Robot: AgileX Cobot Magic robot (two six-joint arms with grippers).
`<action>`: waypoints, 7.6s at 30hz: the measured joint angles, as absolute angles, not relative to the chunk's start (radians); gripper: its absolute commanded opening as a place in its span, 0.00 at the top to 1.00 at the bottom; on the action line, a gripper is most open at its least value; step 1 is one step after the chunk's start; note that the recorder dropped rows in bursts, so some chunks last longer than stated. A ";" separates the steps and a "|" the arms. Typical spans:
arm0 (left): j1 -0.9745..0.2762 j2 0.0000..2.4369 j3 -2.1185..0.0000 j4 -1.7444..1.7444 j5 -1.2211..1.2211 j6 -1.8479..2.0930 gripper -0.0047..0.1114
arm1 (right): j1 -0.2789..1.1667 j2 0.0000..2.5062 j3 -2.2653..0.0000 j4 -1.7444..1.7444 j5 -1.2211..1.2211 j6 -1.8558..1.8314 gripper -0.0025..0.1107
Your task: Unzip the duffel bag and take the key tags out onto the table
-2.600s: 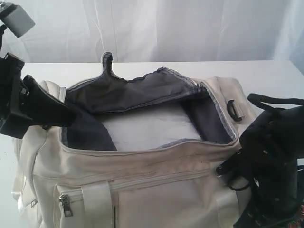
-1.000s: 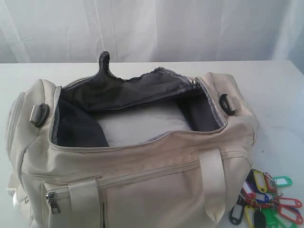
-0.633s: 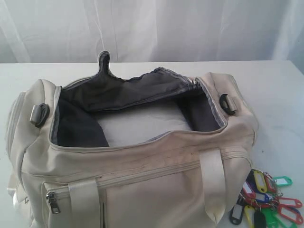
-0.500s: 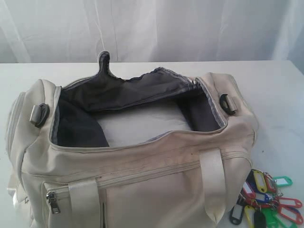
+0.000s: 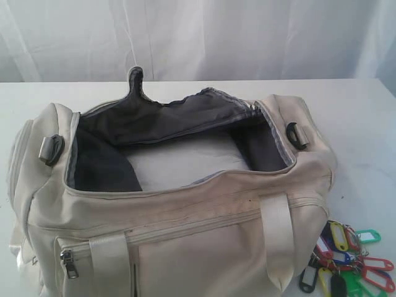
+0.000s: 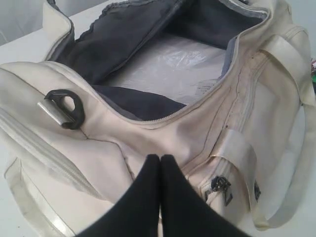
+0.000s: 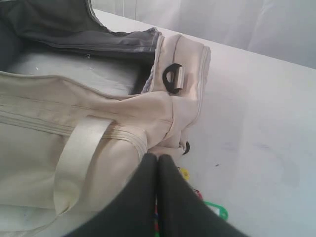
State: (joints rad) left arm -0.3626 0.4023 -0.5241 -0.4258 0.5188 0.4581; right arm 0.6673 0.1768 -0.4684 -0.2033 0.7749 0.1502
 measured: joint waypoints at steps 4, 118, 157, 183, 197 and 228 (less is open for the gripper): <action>-0.339 0.376 -0.524 -0.428 0.519 0.458 0.96 | 0.667 0.177 -0.468 -0.203 0.775 0.150 0.98; 0.034 0.005 -0.001 0.000 0.213 -0.080 0.96 | 0.667 0.177 -0.468 -0.201 0.775 0.145 0.98; 0.034 0.005 -0.001 0.000 0.211 -0.080 0.96 | 0.307 0.007 -0.196 -0.170 0.271 0.353 0.98; 0.034 0.005 -0.001 0.000 0.211 -0.080 0.96 | 0.212 0.005 -0.004 -0.155 0.341 0.058 0.98; 0.034 0.005 -0.001 0.000 0.211 -0.080 0.96 | 0.138 0.005 -0.004 -0.008 0.341 -0.069 0.98; 0.021 0.005 -0.001 0.000 0.211 -0.080 0.96 | 0.149 0.005 -0.004 0.024 0.341 -0.109 0.98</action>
